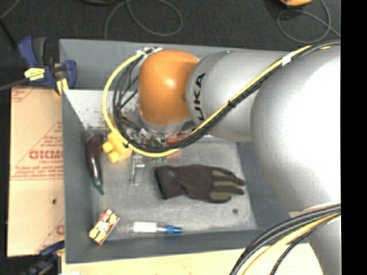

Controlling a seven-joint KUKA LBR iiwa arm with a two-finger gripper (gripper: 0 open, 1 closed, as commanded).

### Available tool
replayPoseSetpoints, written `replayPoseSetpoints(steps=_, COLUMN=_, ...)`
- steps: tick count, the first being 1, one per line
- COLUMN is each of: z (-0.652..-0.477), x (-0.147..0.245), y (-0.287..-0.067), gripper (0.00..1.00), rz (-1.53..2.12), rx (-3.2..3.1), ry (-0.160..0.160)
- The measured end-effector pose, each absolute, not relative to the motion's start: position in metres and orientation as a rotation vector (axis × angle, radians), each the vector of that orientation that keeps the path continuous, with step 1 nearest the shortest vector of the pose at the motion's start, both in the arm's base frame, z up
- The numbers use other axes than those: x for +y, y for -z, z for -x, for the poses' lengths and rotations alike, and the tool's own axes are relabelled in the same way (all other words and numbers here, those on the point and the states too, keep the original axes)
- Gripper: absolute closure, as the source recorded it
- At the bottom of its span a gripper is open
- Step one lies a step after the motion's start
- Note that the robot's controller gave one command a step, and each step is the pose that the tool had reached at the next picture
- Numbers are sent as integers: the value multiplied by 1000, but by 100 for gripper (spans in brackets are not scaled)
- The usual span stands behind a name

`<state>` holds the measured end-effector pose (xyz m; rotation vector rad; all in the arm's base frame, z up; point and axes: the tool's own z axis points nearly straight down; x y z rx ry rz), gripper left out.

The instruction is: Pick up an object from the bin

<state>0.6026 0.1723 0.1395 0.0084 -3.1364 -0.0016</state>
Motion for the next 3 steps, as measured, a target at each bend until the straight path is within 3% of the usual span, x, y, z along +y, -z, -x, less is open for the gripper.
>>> replayPoseSetpoints(steps=1, z=-605, x=172, y=-144, gripper=0, rz=-4, rx=-3144, ry=4)
replayPoseSetpoints(steps=3, z=-582, x=128, y=-186, gripper=0, rz=-115, rx=-3152, ry=5)
